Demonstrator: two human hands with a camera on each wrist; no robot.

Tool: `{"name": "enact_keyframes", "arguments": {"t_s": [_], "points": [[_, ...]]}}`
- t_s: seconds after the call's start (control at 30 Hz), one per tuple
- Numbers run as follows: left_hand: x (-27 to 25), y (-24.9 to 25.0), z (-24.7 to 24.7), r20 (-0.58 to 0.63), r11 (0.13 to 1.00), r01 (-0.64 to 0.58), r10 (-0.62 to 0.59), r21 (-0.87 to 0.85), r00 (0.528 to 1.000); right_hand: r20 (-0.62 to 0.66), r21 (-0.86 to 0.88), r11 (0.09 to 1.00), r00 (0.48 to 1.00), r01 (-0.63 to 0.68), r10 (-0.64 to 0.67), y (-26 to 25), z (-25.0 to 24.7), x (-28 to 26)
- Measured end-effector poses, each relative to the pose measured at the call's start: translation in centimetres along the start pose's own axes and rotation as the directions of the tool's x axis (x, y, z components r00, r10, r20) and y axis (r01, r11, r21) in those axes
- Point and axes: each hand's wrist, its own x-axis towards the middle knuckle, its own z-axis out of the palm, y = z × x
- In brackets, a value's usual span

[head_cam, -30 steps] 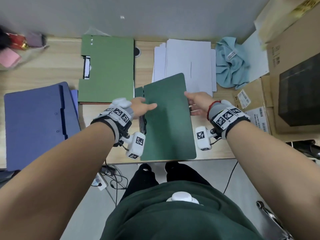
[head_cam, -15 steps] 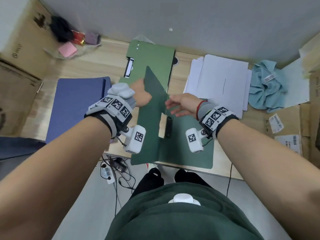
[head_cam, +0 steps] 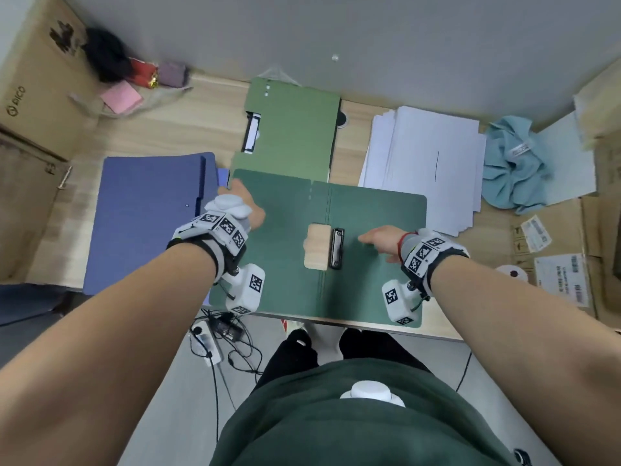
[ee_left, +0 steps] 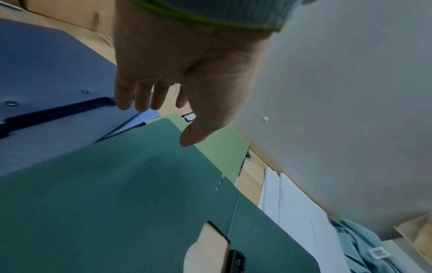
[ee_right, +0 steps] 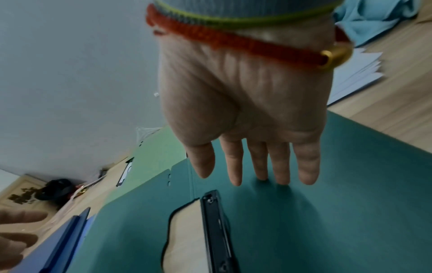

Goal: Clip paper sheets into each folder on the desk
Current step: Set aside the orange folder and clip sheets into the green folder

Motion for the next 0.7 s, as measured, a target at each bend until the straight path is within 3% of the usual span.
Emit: {"name": "enact_keyframes", "arguments": {"t_s": [0.17, 0.37, 0.5, 0.7], "points": [[0.4, 5.6, -1.0, 0.083, 0.975, -0.222, 0.221, 0.0, 0.972, -0.076, 0.181, 0.983, 0.996, -0.024, 0.038, 2.6, -2.3, 0.2], [-1.0, 13.6, 0.0, 0.267, 0.938, -0.338, 0.346, -0.074, 0.9, -0.245, 0.285, 0.957, 0.969, 0.048, 0.024, 4.5, -9.0, 0.2], [-0.9, 17.6, 1.5, 0.317, 0.937, -0.311, 0.346, -0.157, 0.883, -0.338, 0.261, 0.963, 0.941, 0.064, 0.029, 5.7, -12.8, 1.9], [-0.2, 24.4, 5.1, 0.369, 0.957, -0.231, 0.282, -0.178, 0.886, -0.318, 0.205, 0.978, 0.948, 0.044, 0.024, 7.7, -17.8, 5.8]]}}
